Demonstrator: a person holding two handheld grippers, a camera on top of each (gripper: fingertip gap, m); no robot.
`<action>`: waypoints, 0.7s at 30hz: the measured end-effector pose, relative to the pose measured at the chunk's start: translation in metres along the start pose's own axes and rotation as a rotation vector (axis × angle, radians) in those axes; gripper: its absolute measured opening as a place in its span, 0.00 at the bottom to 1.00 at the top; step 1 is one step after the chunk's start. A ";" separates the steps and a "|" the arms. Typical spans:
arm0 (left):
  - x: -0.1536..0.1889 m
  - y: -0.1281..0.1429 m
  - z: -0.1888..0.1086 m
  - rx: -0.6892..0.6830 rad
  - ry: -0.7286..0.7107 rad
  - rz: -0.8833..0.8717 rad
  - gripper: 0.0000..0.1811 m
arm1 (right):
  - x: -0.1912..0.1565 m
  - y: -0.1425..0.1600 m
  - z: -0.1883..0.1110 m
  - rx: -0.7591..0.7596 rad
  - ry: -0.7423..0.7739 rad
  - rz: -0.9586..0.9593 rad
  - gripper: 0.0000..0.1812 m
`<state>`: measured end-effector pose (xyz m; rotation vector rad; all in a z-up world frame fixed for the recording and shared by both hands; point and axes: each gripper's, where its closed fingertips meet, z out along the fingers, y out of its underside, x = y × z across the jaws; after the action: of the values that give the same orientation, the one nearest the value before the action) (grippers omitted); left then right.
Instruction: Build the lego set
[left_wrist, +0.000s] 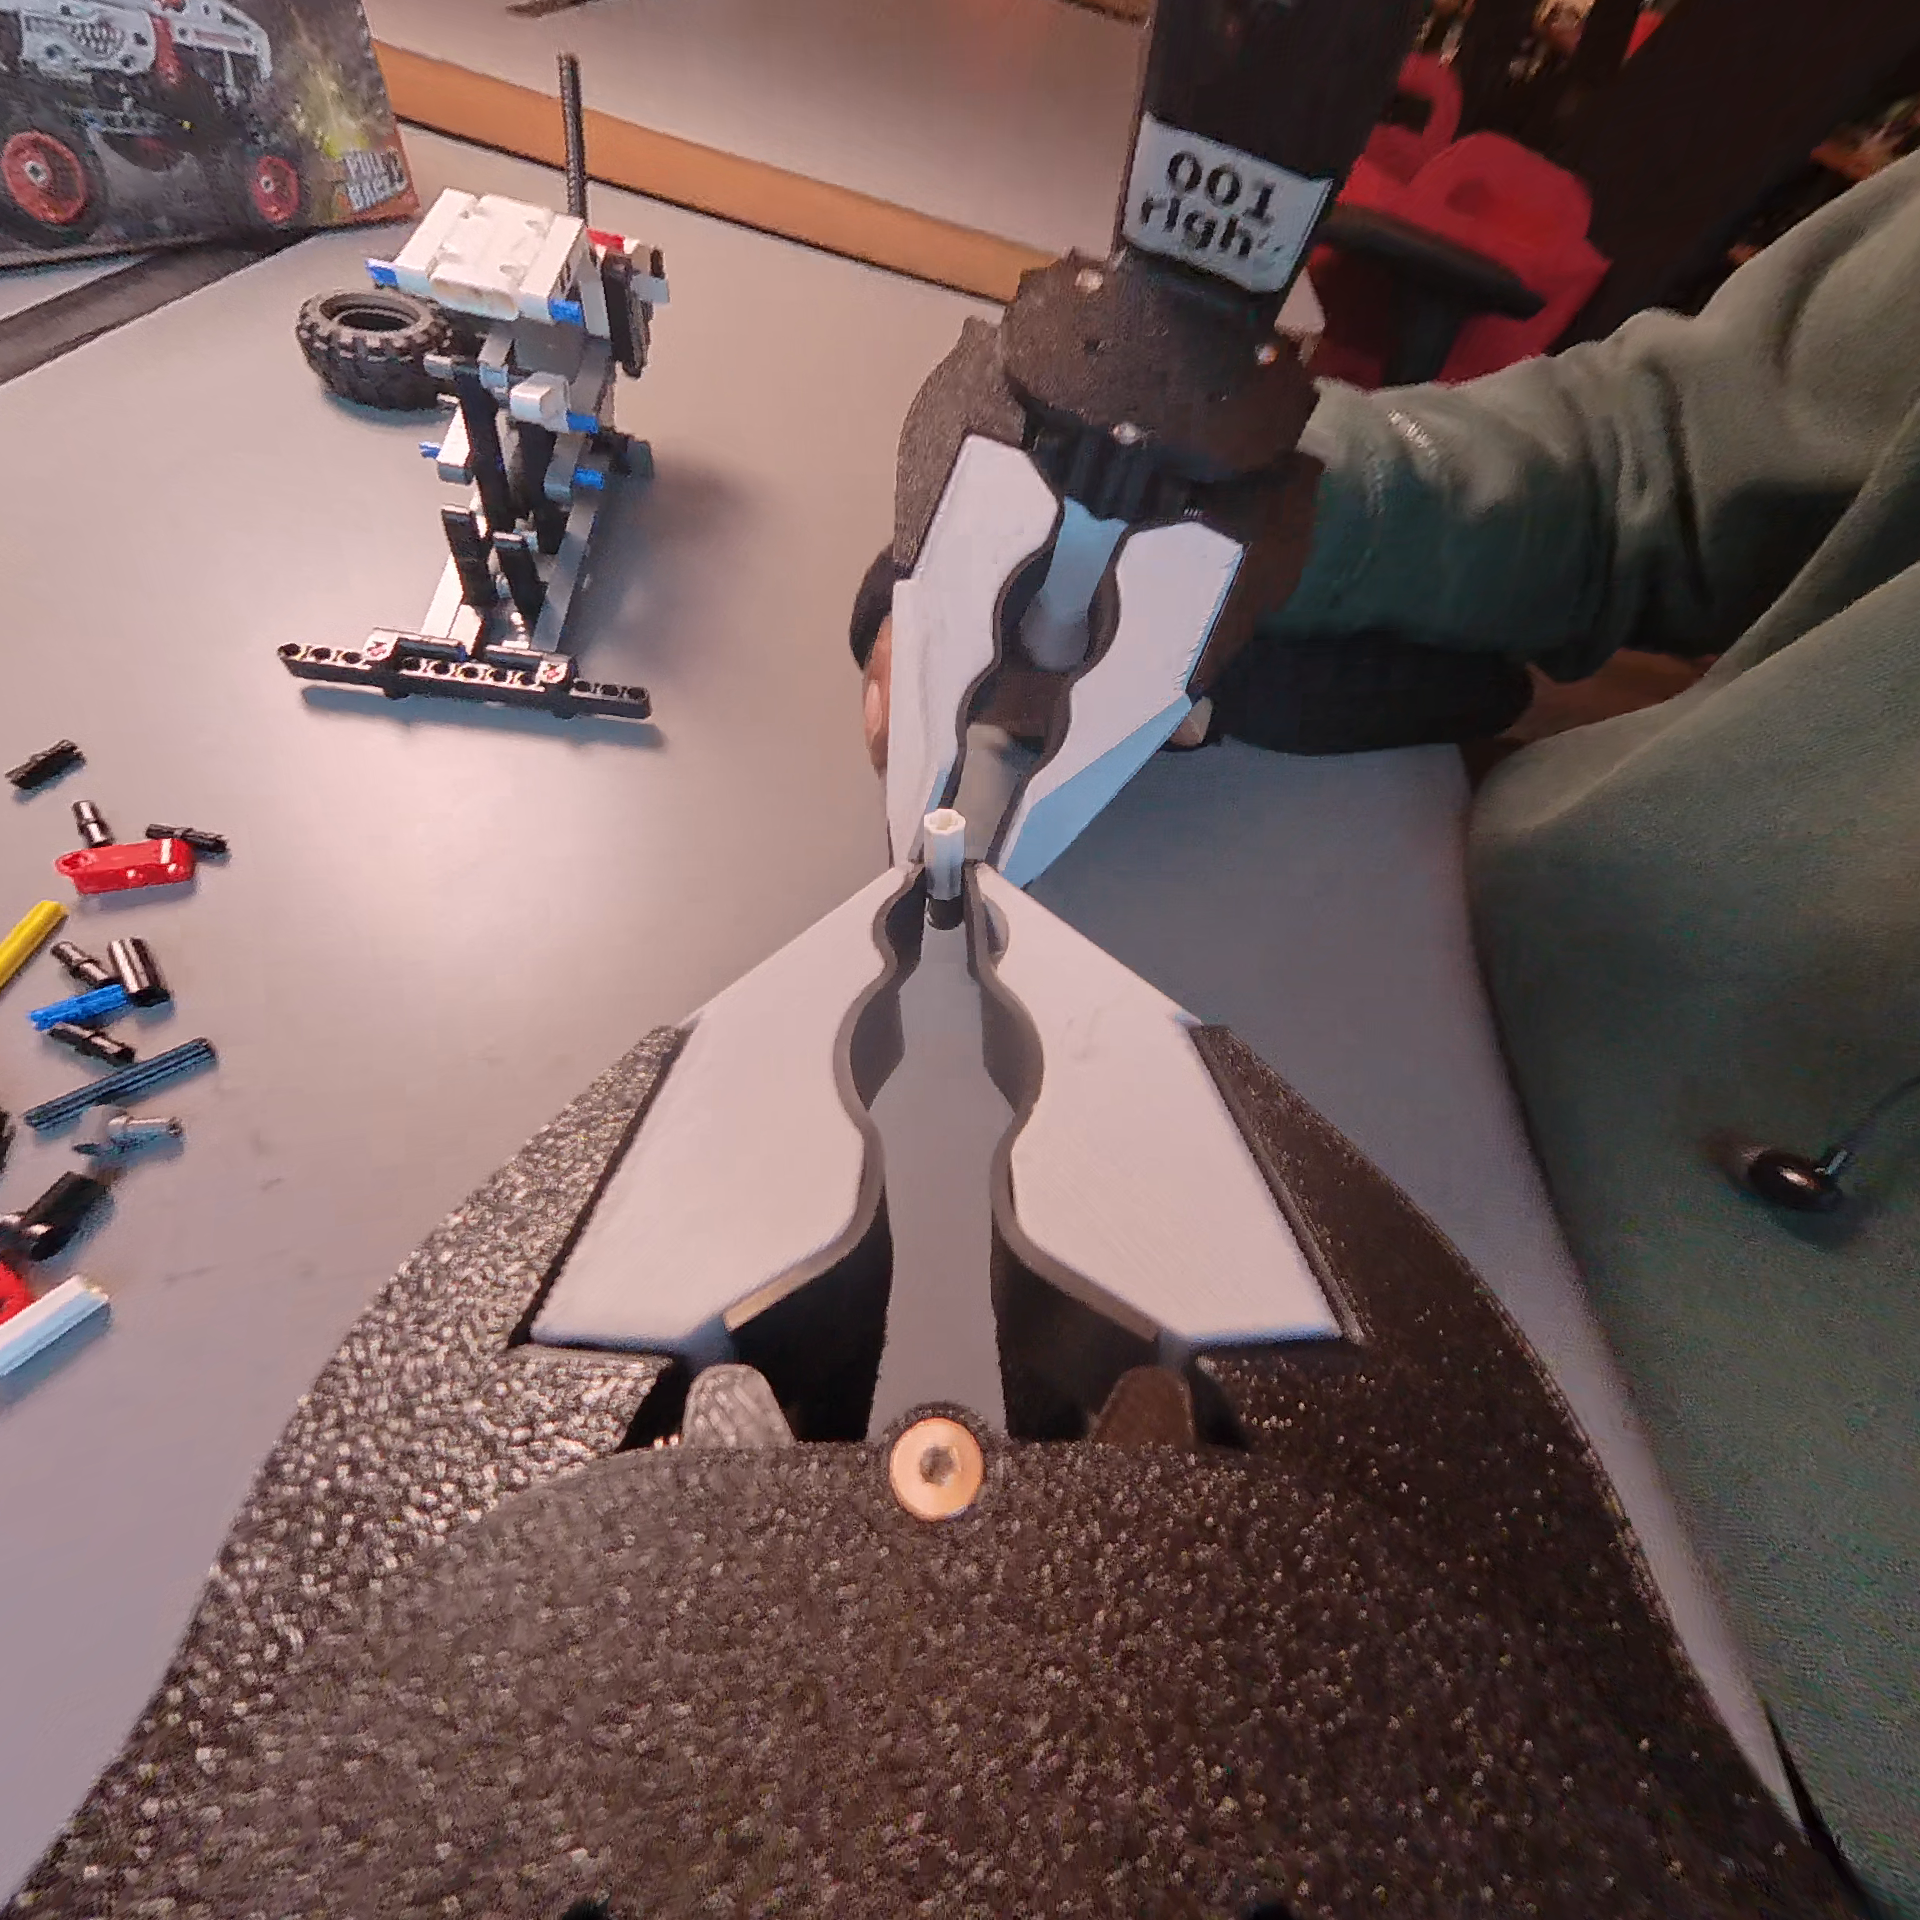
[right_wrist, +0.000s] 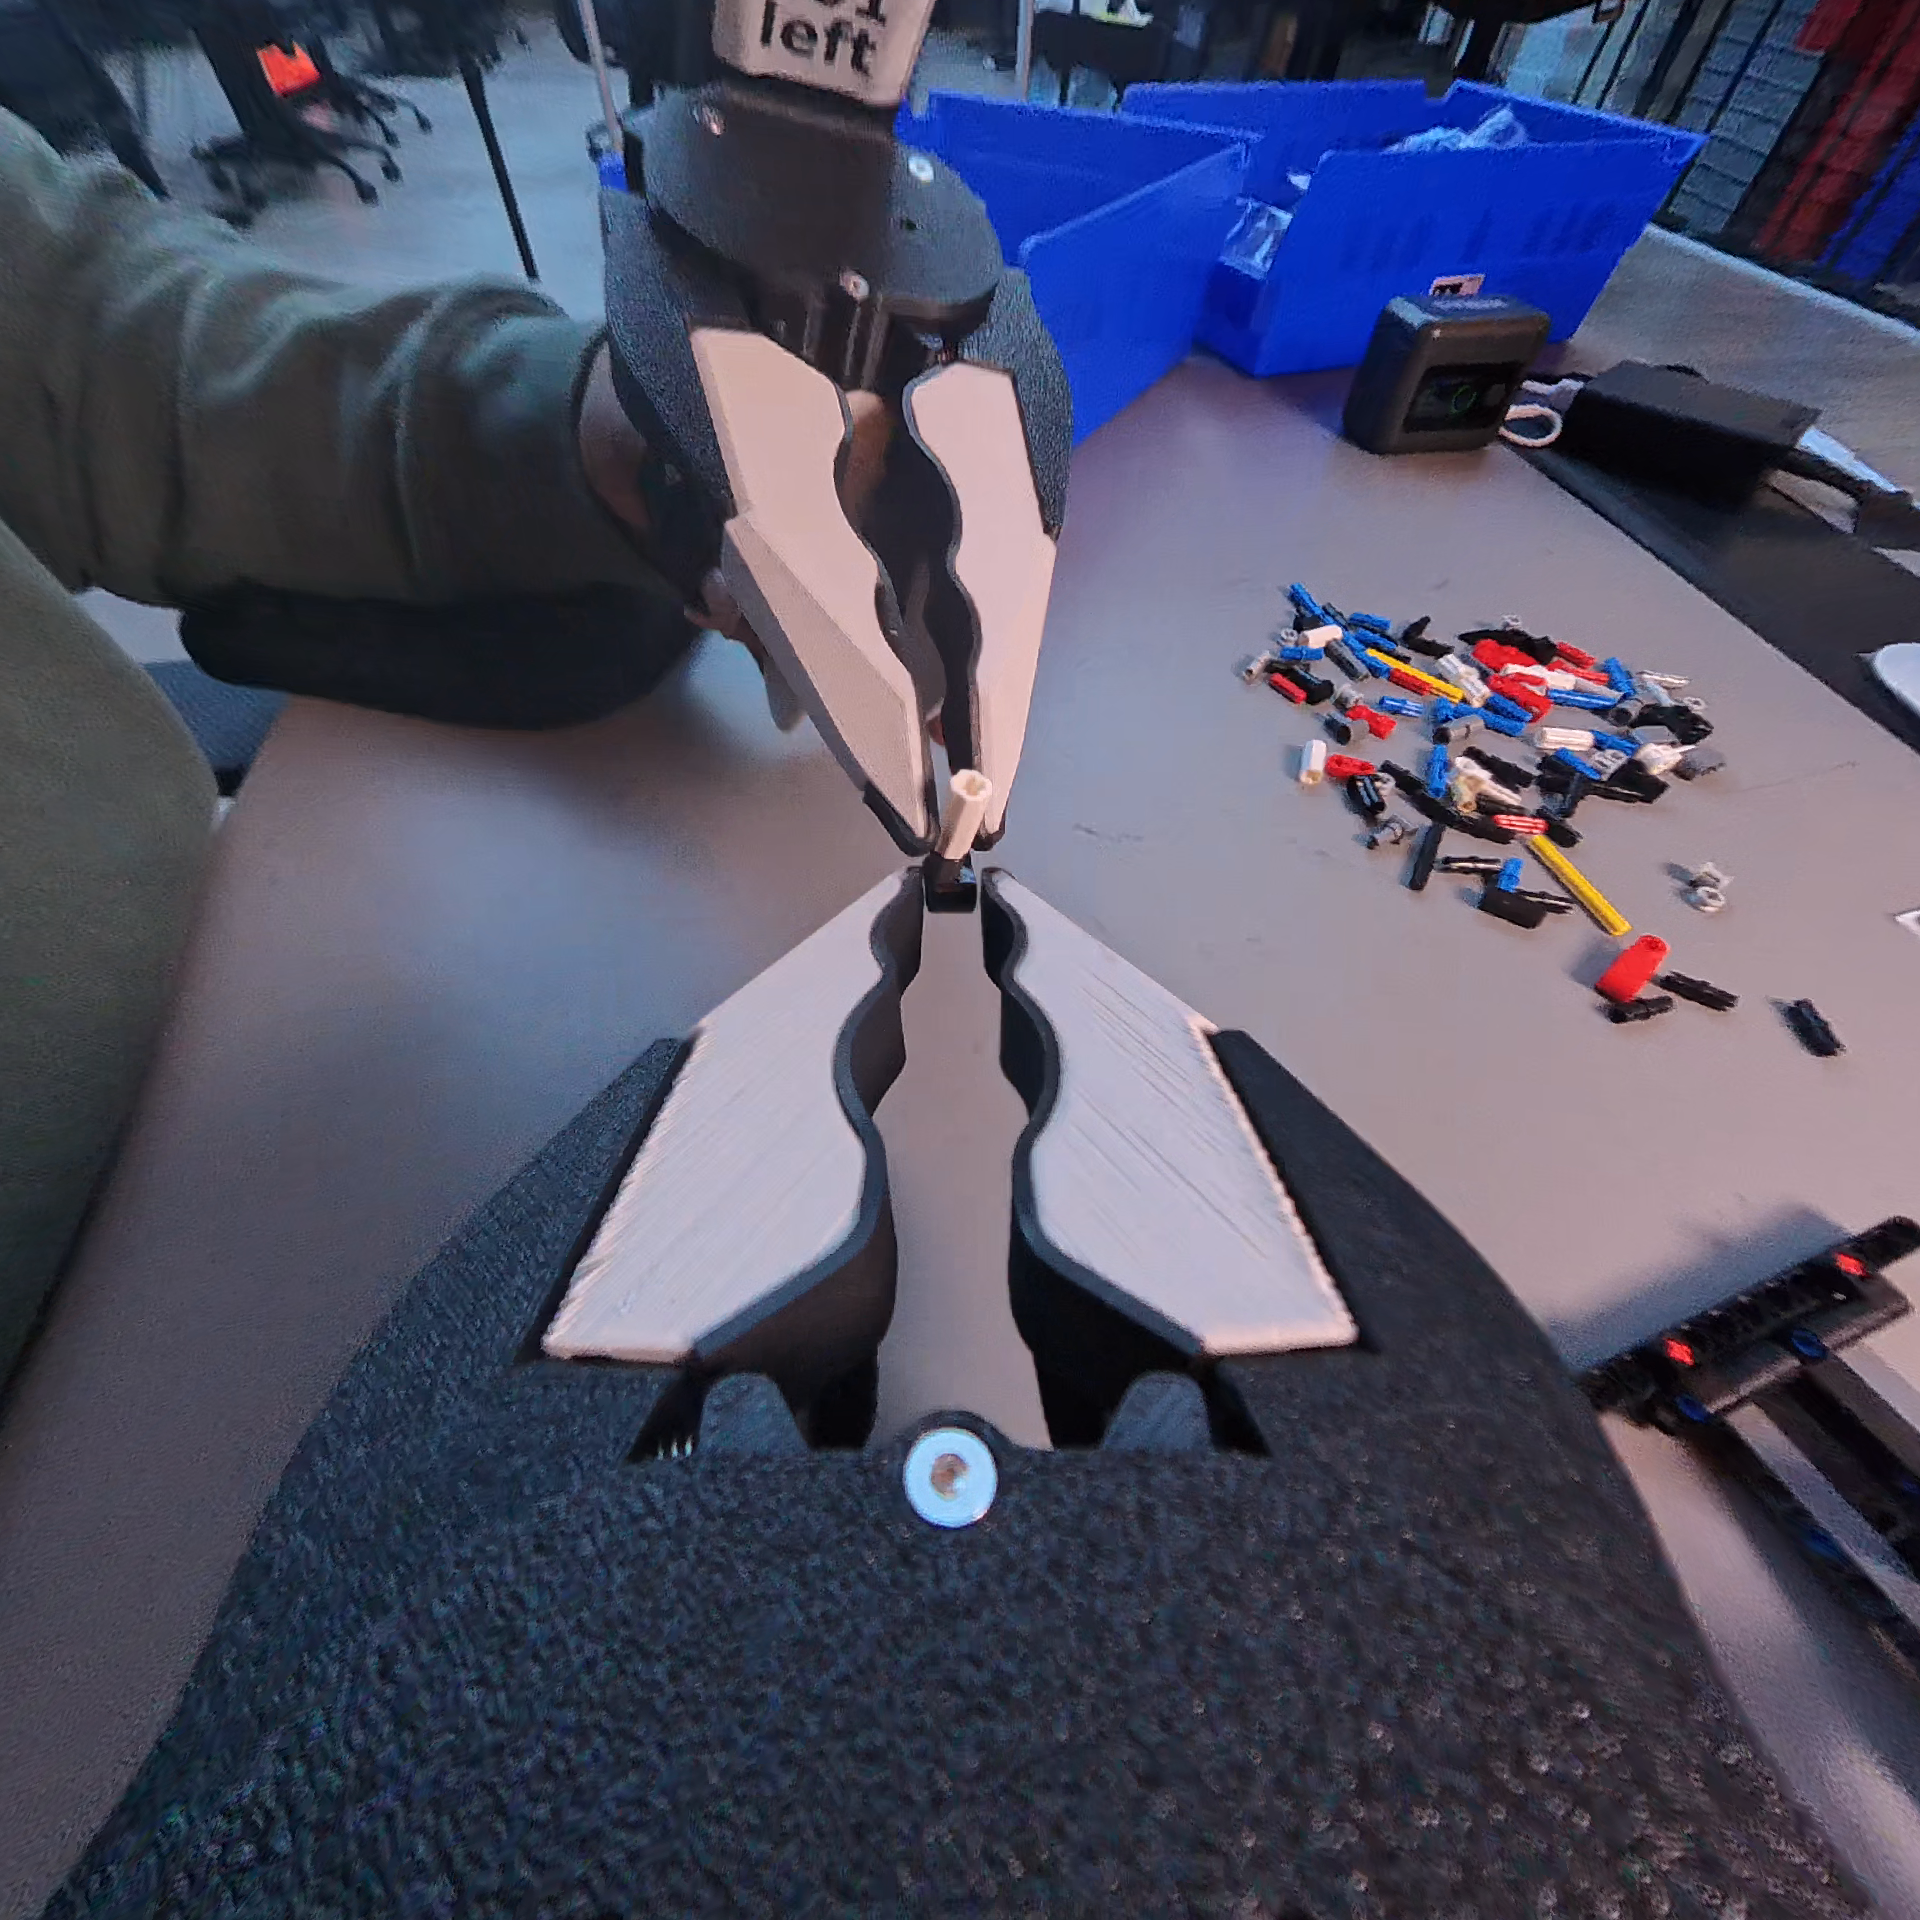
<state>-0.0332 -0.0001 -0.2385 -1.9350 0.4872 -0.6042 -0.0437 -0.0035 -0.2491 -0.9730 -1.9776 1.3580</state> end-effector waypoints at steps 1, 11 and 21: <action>-0.004 0.006 0.001 -0.036 -0.030 0.023 0.04 | 0.002 0.005 0.000 -0.034 0.021 -0.033 0.08; -0.023 0.066 0.014 -0.332 -0.135 0.214 0.04 | 0.026 0.022 -0.014 -0.133 0.103 -0.087 0.11; -0.028 0.069 0.007 -0.335 -0.104 0.220 0.05 | 0.017 0.028 -0.009 -0.161 0.062 -0.095 0.11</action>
<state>-0.0559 -0.0074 -0.3089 -2.1754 0.7614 -0.2911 -0.0392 0.0215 -0.2721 -0.9675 -2.0835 1.1177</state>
